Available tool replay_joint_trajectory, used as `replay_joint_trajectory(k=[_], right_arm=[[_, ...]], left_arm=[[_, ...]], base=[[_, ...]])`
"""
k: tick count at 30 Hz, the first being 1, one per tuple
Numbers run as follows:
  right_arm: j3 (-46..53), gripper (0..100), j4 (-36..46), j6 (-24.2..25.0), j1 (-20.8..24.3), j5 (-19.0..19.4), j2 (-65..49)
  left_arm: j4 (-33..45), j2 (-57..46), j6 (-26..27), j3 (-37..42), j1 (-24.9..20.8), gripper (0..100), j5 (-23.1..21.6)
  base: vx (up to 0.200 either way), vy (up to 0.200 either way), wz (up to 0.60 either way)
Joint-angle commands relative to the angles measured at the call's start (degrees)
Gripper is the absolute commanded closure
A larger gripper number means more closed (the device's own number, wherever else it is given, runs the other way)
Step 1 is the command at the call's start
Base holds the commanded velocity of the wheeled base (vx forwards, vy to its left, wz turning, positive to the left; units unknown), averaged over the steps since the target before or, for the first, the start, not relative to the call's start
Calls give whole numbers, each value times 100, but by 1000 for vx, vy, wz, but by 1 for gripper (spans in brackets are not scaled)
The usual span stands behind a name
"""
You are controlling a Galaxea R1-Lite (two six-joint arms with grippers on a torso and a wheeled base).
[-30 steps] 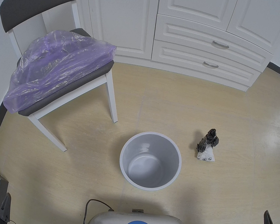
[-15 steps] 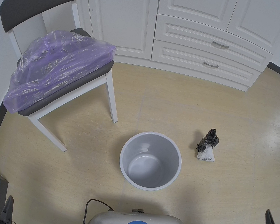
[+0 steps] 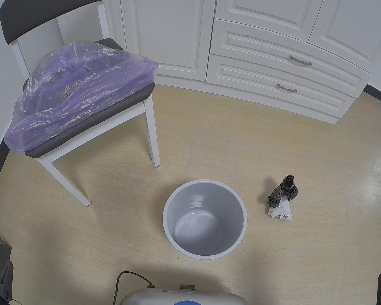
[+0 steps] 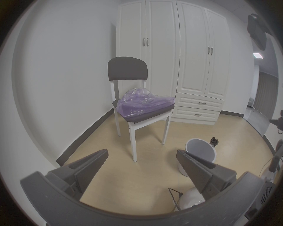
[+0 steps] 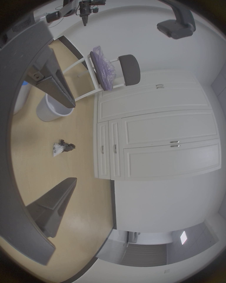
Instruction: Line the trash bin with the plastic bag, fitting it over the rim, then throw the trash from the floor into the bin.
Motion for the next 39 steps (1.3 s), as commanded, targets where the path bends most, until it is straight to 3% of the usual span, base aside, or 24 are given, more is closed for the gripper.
replay_joint_trajectory(k=[1,2,3,4,8,11,15,23,24,25,28,33,36,39], right_arm=[[-343,0,36,-97,26,164,-41],[-351,0,36,-97,26,190,-24],[-387,0,19,-97,70,278,161],[-430,0,-25,-97,70,313,310],[-773,0,-69,-44,79,340,1224],[-940,0,-201,44,70,340,1699],[-1230,0,-816,123,53,278,2833],[-1995,0,-904,-422,105,269,4266],[-2276,0,-983,-457,281,269,4635],[-2320,0,-1018,-449,334,261,4696],[-2417,0,-1387,-440,756,-82,4986],[-2408,0,-2363,-370,1529,-1427,5557],[-2390,0,-2767,-326,1960,-1726,5821],[-2505,0,-2829,-317,2250,-1761,5997]], left_arm=[[-539,-66,-65,-224,-13,0,-295],[-601,-49,-74,-321,-30,0,-383],[-812,215,-188,-707,-109,0,-884],[-786,382,-197,-830,-180,0,-1104],[-478,918,366,-857,-224,0,-919],[-460,1261,454,-892,-215,0,-805],[-487,2131,471,-1296,-188,0,-313],[-504,3783,770,-1885,-171,0,584],[-539,4240,955,-1991,-101,0,883],[-557,4302,999,-1999,-74,0,909],[-856,4451,1201,-1982,172,0,927],[-1313,4926,1544,-2131,356,0,918],[-1629,5313,1842,-2465,436,0,892],[-1893,5743,1922,-2685,453,0,900]], base=[[0,0,0],[0,0,0],[0,0,0],[0,0,0],[0,0,0],[0,0,0],[0,0,0],[0,0,0],[0,0,0],[0,0,0],[0,0,0],[0,0,0],[0,0,0],[0,0,0]])
